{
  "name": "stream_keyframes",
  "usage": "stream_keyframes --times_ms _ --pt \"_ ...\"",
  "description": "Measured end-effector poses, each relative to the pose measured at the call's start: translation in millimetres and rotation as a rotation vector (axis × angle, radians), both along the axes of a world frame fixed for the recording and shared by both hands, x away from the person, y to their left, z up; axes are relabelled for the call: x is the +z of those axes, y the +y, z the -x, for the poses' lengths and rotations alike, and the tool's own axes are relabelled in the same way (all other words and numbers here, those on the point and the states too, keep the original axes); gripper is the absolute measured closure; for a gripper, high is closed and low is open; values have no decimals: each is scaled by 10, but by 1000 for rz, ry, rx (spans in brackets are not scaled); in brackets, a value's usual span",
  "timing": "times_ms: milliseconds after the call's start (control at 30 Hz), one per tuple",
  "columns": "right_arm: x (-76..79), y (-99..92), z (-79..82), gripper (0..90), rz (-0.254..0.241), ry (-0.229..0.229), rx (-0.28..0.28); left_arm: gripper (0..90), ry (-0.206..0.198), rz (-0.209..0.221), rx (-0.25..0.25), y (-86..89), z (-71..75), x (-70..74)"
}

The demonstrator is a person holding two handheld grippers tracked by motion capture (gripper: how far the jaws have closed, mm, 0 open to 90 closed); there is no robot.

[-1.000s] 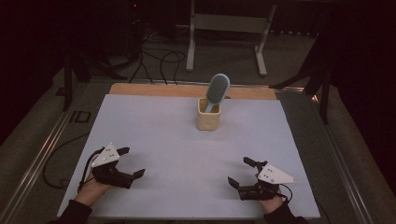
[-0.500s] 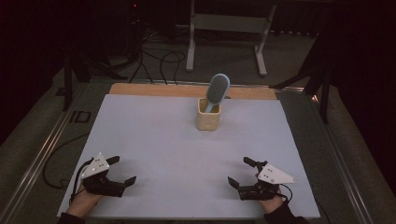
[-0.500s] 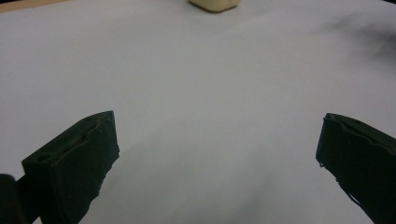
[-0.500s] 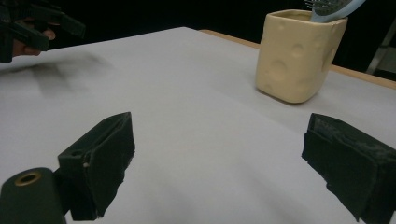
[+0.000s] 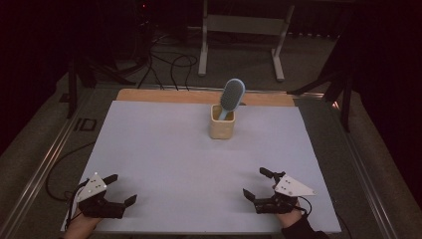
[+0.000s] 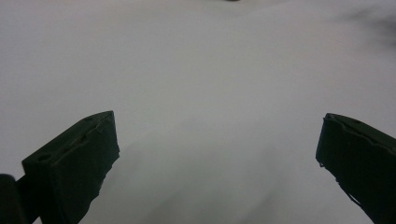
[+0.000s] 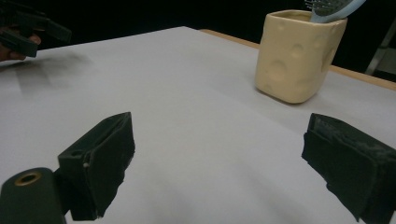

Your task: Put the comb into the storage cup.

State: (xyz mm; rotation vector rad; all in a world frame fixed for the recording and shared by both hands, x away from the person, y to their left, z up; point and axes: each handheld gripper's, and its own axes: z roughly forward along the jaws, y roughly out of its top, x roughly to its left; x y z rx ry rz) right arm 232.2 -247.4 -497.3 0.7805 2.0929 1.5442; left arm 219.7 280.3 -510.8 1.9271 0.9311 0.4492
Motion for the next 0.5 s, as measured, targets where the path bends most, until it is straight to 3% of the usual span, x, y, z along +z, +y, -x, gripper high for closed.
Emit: stream_keyframes --times_ms 500 --pt "-10 23 -22 88 11 1 13 0 9 33 4 69 -2 -28"
